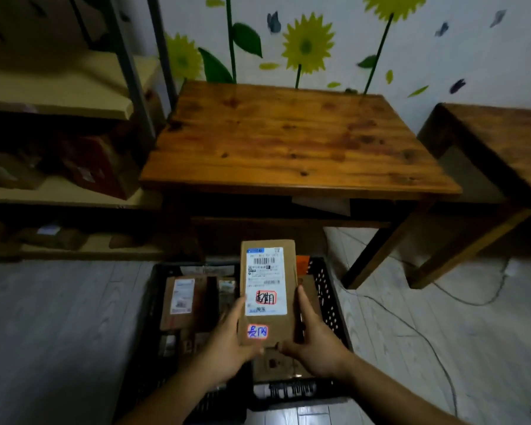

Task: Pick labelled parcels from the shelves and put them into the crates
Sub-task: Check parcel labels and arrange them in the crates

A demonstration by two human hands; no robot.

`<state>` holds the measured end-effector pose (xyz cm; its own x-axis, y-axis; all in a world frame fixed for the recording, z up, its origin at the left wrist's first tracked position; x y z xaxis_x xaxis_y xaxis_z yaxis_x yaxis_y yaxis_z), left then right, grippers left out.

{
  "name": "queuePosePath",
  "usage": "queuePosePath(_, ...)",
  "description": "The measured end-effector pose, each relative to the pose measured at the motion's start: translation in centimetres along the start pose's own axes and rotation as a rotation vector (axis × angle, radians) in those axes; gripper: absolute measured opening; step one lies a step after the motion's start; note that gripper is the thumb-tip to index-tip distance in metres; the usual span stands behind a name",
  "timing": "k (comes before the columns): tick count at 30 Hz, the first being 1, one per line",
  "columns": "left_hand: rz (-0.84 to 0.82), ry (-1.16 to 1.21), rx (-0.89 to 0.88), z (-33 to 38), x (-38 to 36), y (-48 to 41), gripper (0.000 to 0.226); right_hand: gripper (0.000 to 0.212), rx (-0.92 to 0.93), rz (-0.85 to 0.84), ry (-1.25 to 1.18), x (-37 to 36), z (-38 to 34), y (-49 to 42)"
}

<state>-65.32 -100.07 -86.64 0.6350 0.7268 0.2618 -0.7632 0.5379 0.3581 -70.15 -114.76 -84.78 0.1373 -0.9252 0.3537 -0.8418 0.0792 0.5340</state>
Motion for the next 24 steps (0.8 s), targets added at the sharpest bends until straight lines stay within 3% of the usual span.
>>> queuePosePath(3, -0.017, -0.139, 0.021, -6.2, -3.5, -3.9, 0.103, 0.112, 0.014, -0.020, 0.013, -0.4, 6.1, -4.5)
queuePosePath(13, -0.006, -0.677, -0.045, -25.4, -10.8, -16.8, 0.086, 0.103, 0.016, -0.002, -0.050, -6.1, 27.2, -21.2)
queuePosePath(20, 0.030, -0.956, -0.070, -31.3, -11.5, -21.4, 0.083, 0.086, 0.050, 0.046, 0.059, -7.4, 30.7, -26.8)
queuePosePath(24, 0.055, -1.063, -0.059, -31.7, -11.6, -23.2, 0.083, 0.087, 0.049, 0.060, 0.120, -8.0, 32.1, -29.2)
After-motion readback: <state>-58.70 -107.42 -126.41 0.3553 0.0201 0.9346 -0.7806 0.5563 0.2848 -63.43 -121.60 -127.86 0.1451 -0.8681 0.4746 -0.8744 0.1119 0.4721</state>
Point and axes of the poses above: each hand's wrist, its own y-axis away from the middle knuckle, its own x-axis out of the back of the hand, z = x × y, the point moved 9 cm from there along -y, towards the middle knuckle, and after that the axes turned 5 degrees about -x, right-handed, at the moved point
